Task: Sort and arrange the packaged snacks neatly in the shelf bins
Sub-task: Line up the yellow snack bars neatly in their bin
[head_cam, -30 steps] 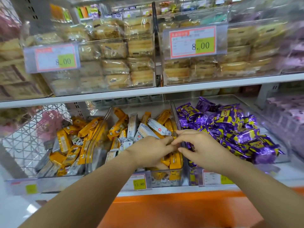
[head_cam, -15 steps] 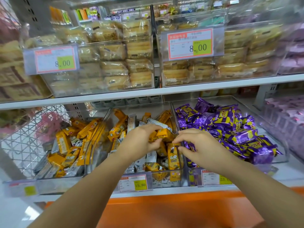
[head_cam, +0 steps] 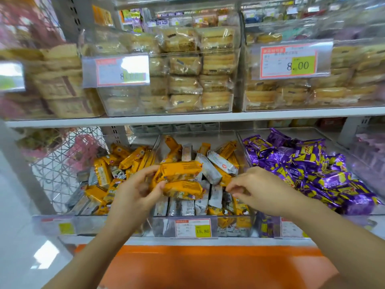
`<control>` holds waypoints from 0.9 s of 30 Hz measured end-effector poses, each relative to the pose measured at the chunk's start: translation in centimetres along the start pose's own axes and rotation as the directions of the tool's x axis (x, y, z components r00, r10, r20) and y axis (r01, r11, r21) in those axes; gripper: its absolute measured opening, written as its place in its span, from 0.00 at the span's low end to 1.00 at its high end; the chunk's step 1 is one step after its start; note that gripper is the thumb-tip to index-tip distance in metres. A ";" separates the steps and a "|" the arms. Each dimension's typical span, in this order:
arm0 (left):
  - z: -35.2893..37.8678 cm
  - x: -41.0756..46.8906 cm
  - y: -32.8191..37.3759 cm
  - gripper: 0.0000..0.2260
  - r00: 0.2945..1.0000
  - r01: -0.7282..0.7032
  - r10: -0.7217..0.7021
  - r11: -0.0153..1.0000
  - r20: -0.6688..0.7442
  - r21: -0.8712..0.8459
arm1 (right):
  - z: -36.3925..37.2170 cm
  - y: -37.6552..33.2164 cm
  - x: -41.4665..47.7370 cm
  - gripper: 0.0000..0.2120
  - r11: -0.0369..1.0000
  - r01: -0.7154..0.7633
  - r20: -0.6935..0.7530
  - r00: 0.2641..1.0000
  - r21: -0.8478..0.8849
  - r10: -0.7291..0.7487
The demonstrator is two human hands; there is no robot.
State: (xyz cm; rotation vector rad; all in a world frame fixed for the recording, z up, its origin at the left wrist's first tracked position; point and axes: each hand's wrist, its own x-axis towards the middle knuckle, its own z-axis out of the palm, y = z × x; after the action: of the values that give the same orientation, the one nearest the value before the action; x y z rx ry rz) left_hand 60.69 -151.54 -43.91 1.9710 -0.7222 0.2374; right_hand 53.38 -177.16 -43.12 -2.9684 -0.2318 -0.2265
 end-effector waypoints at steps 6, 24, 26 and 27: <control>-1.9 -0.4 -1.3 0.15 1.000 0.023 -0.025 0.992 -0.017 -0.120 | 0.5 -2.5 2.7 0.11 0.985 -0.035 0.289 0.953 -0.171 0.084; -5.6 -0.8 -3.8 0.12 0.961 0.049 -0.086 0.988 -0.264 -0.143 | -4.3 -9.1 5.4 0.12 0.968 -0.176 0.066 0.980 -0.177 0.190; -6.6 -0.9 -4.1 0.13 0.930 0.038 -0.075 0.993 -0.360 -0.110 | -4.9 -11.6 5.8 0.10 0.984 -0.117 -0.065 0.992 -0.136 0.109; -7.2 -0.9 -4.4 0.17 0.911 0.041 -0.076 0.995 -0.405 -0.093 | -4.7 -12.8 6.1 0.09 0.993 -0.060 -0.121 0.992 -0.098 0.048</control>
State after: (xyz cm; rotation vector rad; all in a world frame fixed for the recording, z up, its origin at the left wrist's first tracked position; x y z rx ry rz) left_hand 63.46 -143.53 -44.02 1.7803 -0.3919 0.5563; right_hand 56.59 -164.61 -35.74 -3.0432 -0.1289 -0.4178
